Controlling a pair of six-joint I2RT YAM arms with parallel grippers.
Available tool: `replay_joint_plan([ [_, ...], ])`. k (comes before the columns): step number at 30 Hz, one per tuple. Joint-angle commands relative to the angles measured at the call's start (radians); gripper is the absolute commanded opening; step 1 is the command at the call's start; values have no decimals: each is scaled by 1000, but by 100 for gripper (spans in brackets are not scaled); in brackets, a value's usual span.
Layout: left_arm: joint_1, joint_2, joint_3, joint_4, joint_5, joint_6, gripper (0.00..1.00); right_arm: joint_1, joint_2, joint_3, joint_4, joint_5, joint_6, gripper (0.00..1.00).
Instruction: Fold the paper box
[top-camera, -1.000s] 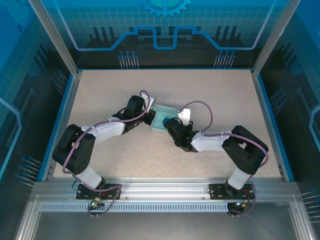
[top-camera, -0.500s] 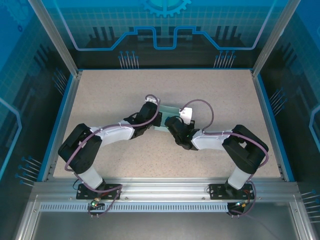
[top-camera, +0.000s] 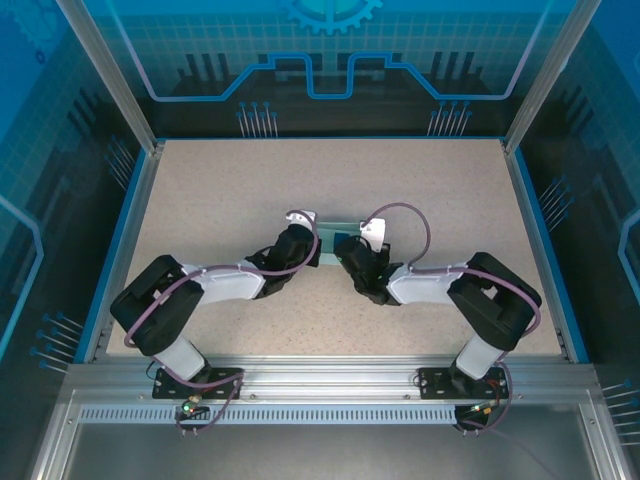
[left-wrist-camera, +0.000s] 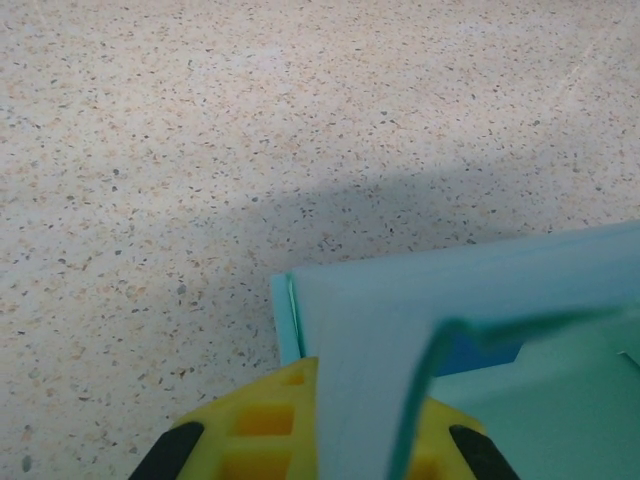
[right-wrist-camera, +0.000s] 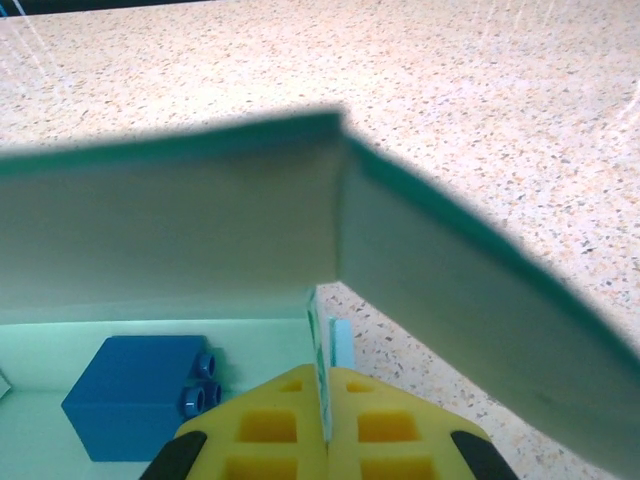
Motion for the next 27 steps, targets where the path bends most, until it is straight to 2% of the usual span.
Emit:
replay_joint_plan([
  [1, -13, -16, -26, -70, -7, 22, 0, 12, -33, -24, -49, -57, -30, 5],
  [12, -22, -21, -15, -80, -24, 33, 0, 25, -194, -38, -158, -124, -65, 32],
  [20, -26, -28, -18, -75, -31, 40, 0, 49, -395, -58, -343, -144, -107, 41],
  [25, -26, -40, -21, -79, -33, 41, 0, 34, -564, -9, -469, -248, -217, 44],
  [27, -29, -43, -21, -80, -34, 43, 0, -5, -597, 34, -502, -334, -258, 46],
])
